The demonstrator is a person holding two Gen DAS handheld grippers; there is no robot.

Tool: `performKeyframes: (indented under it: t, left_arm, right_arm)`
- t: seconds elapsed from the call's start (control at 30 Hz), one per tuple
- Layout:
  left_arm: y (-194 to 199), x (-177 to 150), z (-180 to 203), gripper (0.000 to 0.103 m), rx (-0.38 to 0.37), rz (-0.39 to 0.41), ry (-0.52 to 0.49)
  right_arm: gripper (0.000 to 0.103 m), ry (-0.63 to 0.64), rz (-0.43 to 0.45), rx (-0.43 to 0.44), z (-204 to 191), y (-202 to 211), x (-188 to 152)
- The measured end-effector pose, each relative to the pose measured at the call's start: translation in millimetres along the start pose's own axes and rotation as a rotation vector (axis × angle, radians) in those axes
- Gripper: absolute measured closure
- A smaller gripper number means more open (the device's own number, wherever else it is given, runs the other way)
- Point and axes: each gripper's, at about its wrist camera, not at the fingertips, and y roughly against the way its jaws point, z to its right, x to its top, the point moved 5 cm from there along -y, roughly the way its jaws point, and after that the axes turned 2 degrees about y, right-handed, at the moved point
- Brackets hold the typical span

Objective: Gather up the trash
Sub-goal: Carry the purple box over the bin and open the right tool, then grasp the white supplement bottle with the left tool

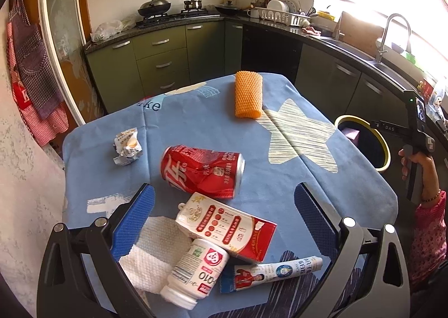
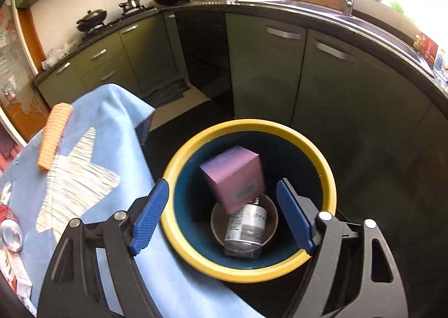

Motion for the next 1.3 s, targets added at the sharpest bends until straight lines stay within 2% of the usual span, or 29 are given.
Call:
performKeyframes:
  t: [0.13, 0.43, 0.57, 0.7, 0.83, 1.0, 1.3]
  left_arm:
    - [5.1, -4.5, -9.6, 0.005, 0.022, -0.028, -0.021]
    - [-7.7, -36.2, -6.3, 0.005, -0.034, -0.145, -0.169]
    - [-18.6, -53.8, -8.1, 0.017, -0.071, -0.204, -0.212]
    - [-32.7, -65.9, -15.0, 0.030, -0.085, -0.254, -0.212]
    - [-46.3, -76.8, -20.6, 0.036, -0.090, -0.296, -0.214]
    - [-56.3, -86.0, -27.9, 0.050, -0.113, -0.330, -0.198]
    - [-55.9, -87.9, -27.0, 0.052, -0.120, -0.325, -0.210]
  right_arm:
    - [0.028, 0.016, 0.001, 0.032, -7.1, 6.9, -3.1]
    - [0.028, 0.046, -0.010, 0.072, -21.2, 12.8, -10.6]
    - [0.028, 0.055, -0.014, 0.078, -24.4, 14.6, -12.5]
    - [0.028, 0.061, -0.016, 0.086, -28.4, 16.1, -12.9]
    - [0.028, 0.076, -0.021, 0.094, -35.0, 16.0, -14.7]
    - [0.028, 0.089, -0.024, 0.103, -43.2, 16.8, -16.3]
    - [0.028, 0.106, -0.032, 0.116, -52.0, 17.1, -19.1]
